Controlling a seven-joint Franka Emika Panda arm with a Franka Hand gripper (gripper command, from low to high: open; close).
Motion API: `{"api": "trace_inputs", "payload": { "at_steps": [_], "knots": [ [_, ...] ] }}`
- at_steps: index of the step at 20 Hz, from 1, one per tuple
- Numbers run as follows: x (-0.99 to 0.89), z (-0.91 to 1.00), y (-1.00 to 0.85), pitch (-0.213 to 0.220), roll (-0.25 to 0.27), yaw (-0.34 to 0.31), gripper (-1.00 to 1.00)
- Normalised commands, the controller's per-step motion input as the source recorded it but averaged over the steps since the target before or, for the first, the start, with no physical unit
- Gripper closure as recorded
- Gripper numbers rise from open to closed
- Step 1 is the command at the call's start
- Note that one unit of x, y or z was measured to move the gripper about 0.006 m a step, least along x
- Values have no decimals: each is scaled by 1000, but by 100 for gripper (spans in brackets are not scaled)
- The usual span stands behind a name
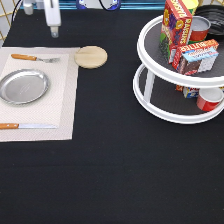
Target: Arrange plate and fork
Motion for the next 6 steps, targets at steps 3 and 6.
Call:
{"api": "trace_inputs", "payload": {
  "at_steps": [3,6],
  "knots": [
    [199,268,496,147,-120,117,-100],
    [0,0,0,0,0,0,-100]
  ]
}}
